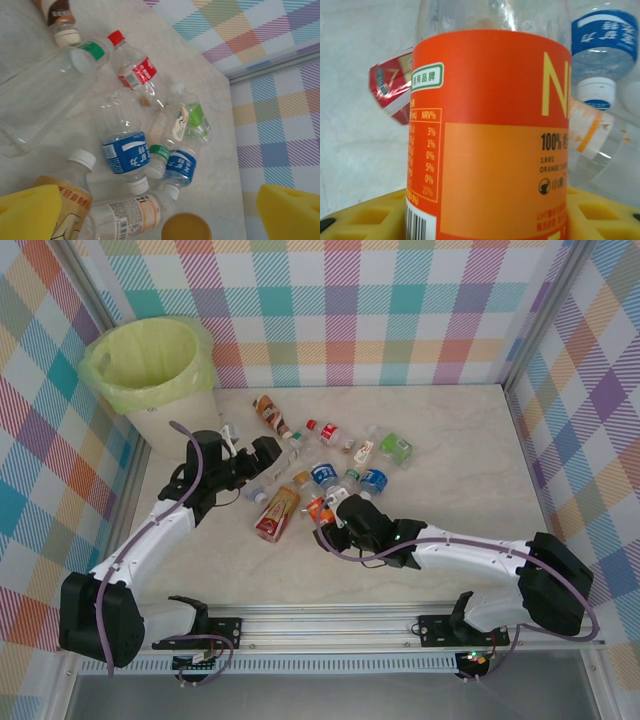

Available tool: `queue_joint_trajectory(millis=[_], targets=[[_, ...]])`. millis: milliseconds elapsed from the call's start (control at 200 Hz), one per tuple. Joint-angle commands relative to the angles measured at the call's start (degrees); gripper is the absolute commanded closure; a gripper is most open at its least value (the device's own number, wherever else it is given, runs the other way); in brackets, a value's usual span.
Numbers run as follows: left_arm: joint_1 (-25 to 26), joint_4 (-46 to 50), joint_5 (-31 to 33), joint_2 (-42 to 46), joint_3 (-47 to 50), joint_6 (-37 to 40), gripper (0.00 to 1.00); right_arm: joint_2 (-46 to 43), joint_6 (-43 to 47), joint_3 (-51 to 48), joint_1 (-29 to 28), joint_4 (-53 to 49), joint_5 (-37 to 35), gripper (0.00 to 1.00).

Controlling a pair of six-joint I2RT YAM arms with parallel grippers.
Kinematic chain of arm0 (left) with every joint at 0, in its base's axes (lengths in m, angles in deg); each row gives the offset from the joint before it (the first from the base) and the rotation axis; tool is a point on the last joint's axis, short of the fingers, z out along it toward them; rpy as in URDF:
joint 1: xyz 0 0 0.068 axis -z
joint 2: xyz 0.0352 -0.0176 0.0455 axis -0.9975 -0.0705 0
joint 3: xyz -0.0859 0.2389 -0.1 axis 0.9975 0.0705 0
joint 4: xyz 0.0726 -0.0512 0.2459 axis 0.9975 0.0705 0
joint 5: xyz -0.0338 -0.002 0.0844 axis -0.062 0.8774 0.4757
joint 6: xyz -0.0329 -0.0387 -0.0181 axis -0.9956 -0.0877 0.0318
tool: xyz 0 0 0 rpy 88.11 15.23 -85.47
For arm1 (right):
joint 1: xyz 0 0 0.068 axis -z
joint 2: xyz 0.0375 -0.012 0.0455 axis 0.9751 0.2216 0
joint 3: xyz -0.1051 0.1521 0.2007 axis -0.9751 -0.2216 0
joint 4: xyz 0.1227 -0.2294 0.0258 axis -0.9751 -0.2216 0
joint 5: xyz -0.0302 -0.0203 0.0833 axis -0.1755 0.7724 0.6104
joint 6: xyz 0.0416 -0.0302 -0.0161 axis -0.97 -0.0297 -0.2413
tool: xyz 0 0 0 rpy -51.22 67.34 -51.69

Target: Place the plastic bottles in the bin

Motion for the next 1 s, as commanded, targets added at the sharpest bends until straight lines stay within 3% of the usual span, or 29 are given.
queue_joint_trajectory(millis=[0, 350, 550, 635, 785, 995], targets=[[1.18, -4.73, -5.5, -0.35, 0.16, 0.2, 0.0, -0.92, -3.88, -0.79, 0.61, 6.74, -1.43, 0.53], [8.99, -7.85, -4.8, -2.89, -1.28, 1.47, 0.0, -0.35, -4.11, -0.23, 1.18, 11.57, 0.38, 0.52], [10.21, -5.6, -3.83, -5.76, -3.87, 2.14, 0.03, -0.69, -3.05, -0.05, 1.15, 13.9, 2.76, 0.51], [10.39, -5.38, -3.48, -5.95, -4.54, 2.92, 0.1, -0.64, -2.35, 0.06, 1.13, 14.39, 3.83, 0.51], [10.4, -5.69, -3.66, -6.52, -4.98, 3.23, 0.37, -0.31, -2.06, 0.64, 1.1, 14.21, 5.59, 0.5], [10.55, -5.0, -4.39, -7.08, -5.28, 4.18, 0.58, -0.4, -2.34, 0.92, 1.16, 14.32, 5.88, 0.49]])
